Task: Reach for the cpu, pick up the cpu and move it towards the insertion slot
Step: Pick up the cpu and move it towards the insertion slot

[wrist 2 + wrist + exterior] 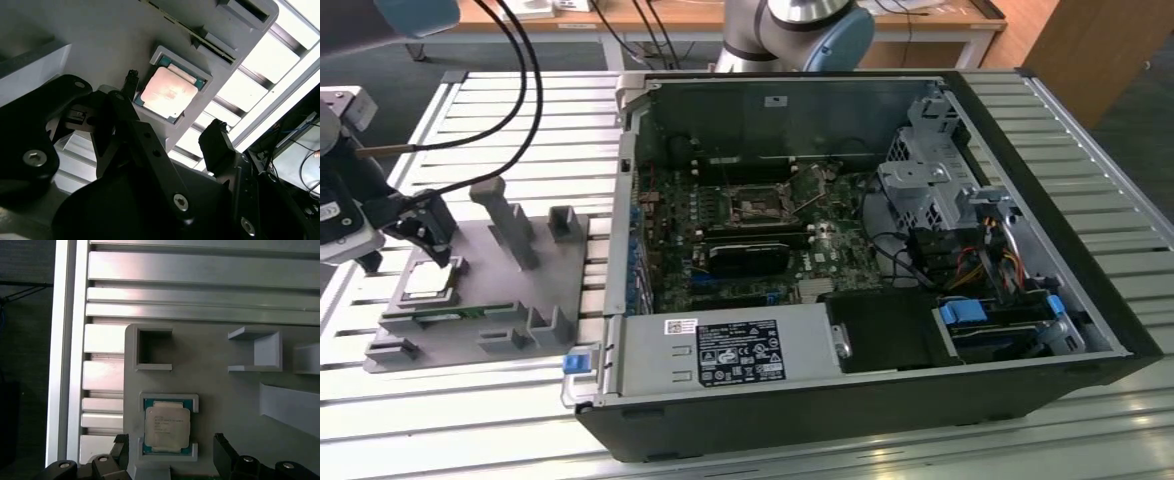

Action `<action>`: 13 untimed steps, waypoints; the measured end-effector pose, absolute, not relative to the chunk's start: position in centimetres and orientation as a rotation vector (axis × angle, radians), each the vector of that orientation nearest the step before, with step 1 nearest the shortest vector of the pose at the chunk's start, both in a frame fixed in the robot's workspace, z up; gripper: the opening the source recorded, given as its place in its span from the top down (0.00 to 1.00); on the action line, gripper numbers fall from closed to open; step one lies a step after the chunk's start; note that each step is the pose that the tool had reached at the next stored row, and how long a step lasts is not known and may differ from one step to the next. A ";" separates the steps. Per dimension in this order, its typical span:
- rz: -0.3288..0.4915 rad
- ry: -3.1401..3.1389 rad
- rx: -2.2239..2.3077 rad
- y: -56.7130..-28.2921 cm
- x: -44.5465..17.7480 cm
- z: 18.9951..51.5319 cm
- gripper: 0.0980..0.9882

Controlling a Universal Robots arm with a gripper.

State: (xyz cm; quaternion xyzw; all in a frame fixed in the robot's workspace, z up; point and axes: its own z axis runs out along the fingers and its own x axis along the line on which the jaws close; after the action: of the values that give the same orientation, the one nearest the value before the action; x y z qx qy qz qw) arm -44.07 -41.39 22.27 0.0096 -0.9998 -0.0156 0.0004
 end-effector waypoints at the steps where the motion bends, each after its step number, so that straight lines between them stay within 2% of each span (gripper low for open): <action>1: -0.049 -3.140 0.030 -41.4 -44.1 22.2 0.25; 13: -0.049 -3.139 0.030 -41.4 -44.1 21.1 0.25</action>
State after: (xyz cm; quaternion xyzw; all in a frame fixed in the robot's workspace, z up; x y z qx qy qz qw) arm -44.07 -41.39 21.13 0.0096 -0.9998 -0.0156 0.0009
